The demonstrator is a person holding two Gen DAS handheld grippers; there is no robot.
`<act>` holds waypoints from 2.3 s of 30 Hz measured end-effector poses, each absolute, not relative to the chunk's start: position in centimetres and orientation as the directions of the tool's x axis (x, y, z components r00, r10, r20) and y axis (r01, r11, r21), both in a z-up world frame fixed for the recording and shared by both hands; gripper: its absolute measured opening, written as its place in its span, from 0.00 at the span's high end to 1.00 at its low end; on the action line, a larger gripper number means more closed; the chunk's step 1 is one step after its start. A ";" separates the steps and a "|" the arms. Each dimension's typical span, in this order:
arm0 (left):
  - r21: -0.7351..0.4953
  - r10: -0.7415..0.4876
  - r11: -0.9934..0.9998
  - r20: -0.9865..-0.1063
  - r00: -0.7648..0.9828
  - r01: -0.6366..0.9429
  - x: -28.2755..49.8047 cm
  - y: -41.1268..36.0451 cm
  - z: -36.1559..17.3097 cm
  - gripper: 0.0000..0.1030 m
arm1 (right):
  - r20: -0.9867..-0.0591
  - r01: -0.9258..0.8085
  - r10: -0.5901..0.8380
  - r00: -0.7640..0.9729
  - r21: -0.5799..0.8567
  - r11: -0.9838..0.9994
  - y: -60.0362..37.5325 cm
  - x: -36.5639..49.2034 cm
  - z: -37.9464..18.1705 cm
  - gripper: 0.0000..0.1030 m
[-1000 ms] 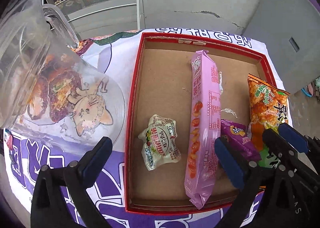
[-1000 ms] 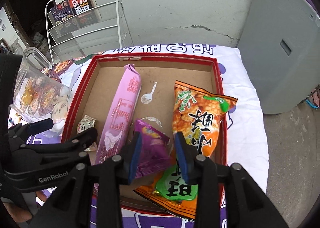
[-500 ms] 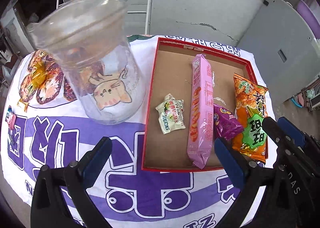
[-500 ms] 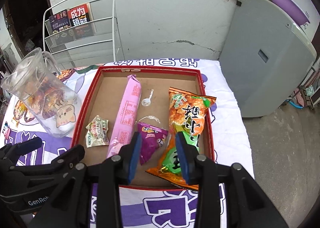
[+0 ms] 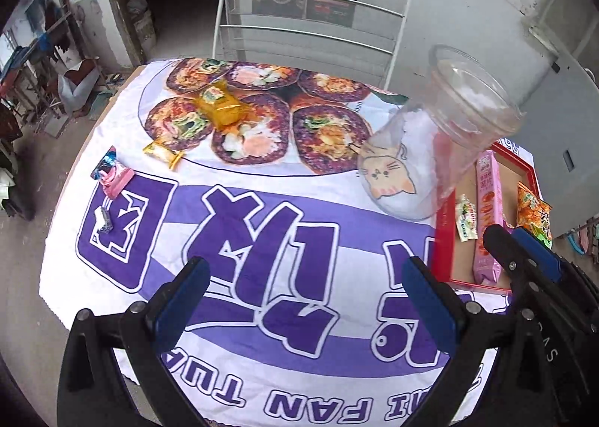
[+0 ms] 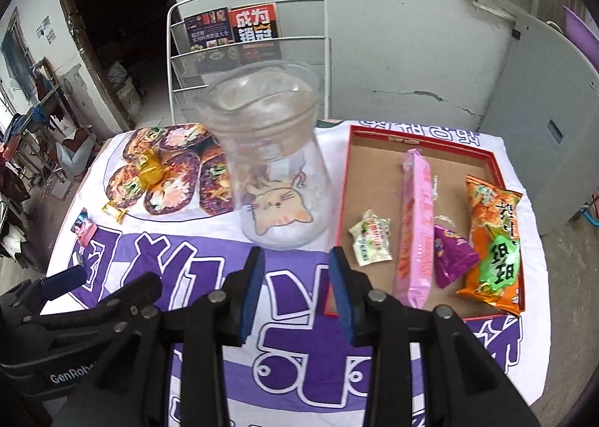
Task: Organize snacks
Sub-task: 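Pull both tools back from the tray toward the remaining snacks, then grasp the small white candy with the left tool while the right tool grasps the blue-pink biscuit pack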
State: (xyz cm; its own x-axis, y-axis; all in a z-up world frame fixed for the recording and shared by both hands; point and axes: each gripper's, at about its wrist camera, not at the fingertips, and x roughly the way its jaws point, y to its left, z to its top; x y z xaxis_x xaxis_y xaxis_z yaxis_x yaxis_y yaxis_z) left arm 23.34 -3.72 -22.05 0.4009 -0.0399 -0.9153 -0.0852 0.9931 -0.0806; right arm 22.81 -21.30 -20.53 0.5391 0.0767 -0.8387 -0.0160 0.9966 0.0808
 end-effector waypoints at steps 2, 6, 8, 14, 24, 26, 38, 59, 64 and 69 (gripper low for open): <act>-0.085 -0.034 0.990 -0.919 0.394 -0.111 23.5 -0.5 -22.2 0.00 | -0.843 -0.041 0.091 0.530 0.082 0.996 -18.0 23.5 -20.8 0.66; -0.093 -0.022 0.981 -0.926 0.378 -0.171 24.0 5.7 -23.1 0.00 | -0.849 -0.094 0.129 0.512 0.094 0.991 -11.7 24.9 -21.8 0.66; -0.099 -0.019 0.975 -0.929 0.369 -0.200 24.3 8.7 -23.8 0.00 | -0.854 -0.117 0.140 0.500 0.094 0.989 -8.7 25.9 -22.6 0.66; -0.103 -0.002 0.953 -0.943 0.332 -0.285 25.4 16.1 -26.6 0.00 | -0.867 -0.183 0.159 0.473 0.080 0.980 -0.9 28.3 -25.2 0.66; -0.127 -0.022 0.903 -0.968 0.251 -0.410 26.9 24.3 -32.6 0.00 | -0.901 -0.275 0.167 0.400 0.056 0.960 7.2 31.5 -31.3 0.66; -0.127 -0.028 0.898 -0.972 0.234 -0.422 27.1 25.1 -33.7 0.00 | -0.906 -0.273 0.164 0.389 0.056 0.960 7.7 31.8 -32.0 0.66; -0.087 -0.015 0.901 -0.985 0.169 -0.425 28.6 25.4 -36.3 0.39 | -0.926 -0.263 0.134 0.353 0.039 0.964 8.1 33.1 -34.0 0.66; -0.040 0.075 0.868 -0.975 0.211 -0.495 27.9 29.5 -32.9 0.86 | -0.918 -0.538 0.320 0.236 0.150 0.829 15.4 35.0 -33.4 0.66; -0.033 0.099 0.850 -0.970 0.221 -0.525 27.5 31.2 -32.7 0.86 | -0.916 -0.621 0.359 0.181 0.177 0.763 18.7 35.2 -33.9 0.66; -0.047 0.097 0.832 -0.969 0.227 -0.553 27.2 32.0 -32.8 0.86 | -0.913 -0.669 0.384 0.138 0.200 0.716 20.3 34.9 -33.6 0.66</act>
State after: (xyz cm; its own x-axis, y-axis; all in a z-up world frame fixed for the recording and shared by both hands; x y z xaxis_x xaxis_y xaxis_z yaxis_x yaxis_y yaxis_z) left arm 27.24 32.03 -32.81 0.2272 0.0966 -0.9690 -0.5530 0.8319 -0.0467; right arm 34.92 20.26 -33.59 0.1385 0.3840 -0.9129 -0.6691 0.7159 0.1997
